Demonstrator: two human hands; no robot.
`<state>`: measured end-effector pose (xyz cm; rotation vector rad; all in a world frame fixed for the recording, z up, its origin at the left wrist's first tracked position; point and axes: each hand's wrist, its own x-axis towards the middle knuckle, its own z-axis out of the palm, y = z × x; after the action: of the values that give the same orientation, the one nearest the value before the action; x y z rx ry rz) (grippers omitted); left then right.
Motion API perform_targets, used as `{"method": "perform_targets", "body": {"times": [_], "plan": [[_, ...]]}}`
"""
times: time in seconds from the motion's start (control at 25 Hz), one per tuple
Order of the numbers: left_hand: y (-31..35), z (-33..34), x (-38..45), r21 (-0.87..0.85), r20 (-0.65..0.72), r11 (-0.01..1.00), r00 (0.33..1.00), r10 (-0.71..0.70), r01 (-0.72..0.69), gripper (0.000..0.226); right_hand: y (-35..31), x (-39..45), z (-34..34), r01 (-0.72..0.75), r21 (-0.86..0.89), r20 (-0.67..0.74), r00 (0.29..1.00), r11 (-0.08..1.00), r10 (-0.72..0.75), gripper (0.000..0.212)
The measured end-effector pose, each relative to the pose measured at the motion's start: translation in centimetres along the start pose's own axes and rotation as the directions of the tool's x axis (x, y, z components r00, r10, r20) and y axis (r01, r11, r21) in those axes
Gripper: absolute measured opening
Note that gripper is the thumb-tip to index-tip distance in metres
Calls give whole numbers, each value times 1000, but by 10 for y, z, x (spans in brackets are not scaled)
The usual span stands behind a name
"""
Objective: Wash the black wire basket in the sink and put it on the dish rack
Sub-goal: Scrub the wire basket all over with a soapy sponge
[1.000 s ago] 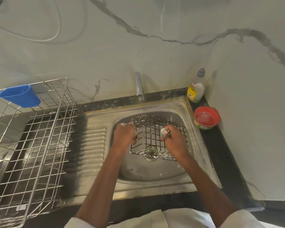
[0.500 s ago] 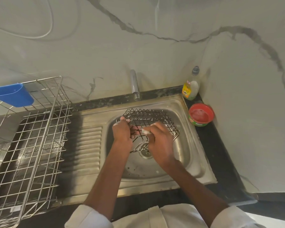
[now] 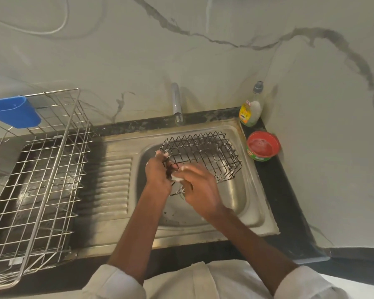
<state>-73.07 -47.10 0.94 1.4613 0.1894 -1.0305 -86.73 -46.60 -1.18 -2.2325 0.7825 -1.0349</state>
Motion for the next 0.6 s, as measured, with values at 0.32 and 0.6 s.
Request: {"method": "perform_targets", "body": {"times": [0.32,0.6], "plan": [[6,-9,-4,-1,-24,1000,1000,-14,14,31,44,6,-45,-417,-98,-192,899,904,394,17],[3,-13,2,33,27,999,1000,-3,2,37,43,12,-41,-213,-143,19,976,967,218,34]]}}
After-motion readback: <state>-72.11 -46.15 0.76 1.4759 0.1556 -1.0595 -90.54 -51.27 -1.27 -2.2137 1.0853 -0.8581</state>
